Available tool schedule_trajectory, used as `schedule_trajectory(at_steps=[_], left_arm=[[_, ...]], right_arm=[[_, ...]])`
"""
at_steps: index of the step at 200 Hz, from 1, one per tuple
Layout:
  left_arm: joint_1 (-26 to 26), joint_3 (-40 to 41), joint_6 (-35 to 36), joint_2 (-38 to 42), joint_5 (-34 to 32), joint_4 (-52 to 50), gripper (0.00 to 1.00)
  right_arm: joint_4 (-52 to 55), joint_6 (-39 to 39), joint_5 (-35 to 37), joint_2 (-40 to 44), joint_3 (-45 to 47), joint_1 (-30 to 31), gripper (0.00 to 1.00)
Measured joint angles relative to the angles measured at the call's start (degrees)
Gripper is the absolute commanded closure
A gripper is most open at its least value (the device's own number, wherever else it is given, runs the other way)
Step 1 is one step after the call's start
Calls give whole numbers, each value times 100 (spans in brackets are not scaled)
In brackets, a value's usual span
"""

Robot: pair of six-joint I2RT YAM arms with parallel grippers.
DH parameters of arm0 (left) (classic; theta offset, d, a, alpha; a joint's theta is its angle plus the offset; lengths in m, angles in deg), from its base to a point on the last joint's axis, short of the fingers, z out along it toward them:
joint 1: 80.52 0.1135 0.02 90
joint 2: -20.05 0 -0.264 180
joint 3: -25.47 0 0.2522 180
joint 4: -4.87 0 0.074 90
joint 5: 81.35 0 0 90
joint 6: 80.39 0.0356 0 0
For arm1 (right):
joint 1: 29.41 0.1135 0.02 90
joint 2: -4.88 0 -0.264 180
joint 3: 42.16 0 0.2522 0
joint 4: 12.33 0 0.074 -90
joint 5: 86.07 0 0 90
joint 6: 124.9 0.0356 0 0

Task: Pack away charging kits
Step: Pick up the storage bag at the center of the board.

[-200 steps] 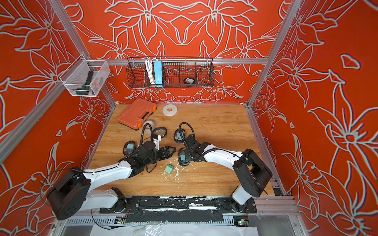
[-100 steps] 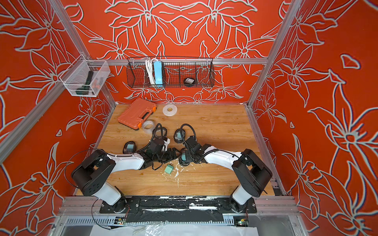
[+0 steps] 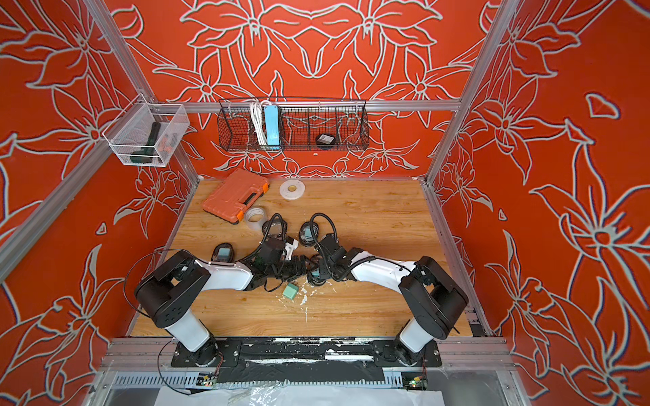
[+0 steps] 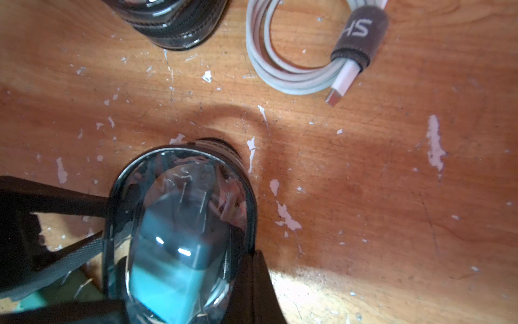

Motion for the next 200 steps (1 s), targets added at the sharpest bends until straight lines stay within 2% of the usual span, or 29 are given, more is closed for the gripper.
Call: schedule_trajectory(at_steps=[68, 115, 200], left_arm=[[2, -107, -63, -310, 306, 345, 29], [7, -216, -133, -595, 457, 605, 36], [31, -501, -195, -992, 638, 765, 42]], right_arm=[[-50, 4, -7, -59, 0, 0, 100], [-59, 15, -9, -68, 0, 0, 100], [-59, 17, -9, -79, 0, -4, 100]])
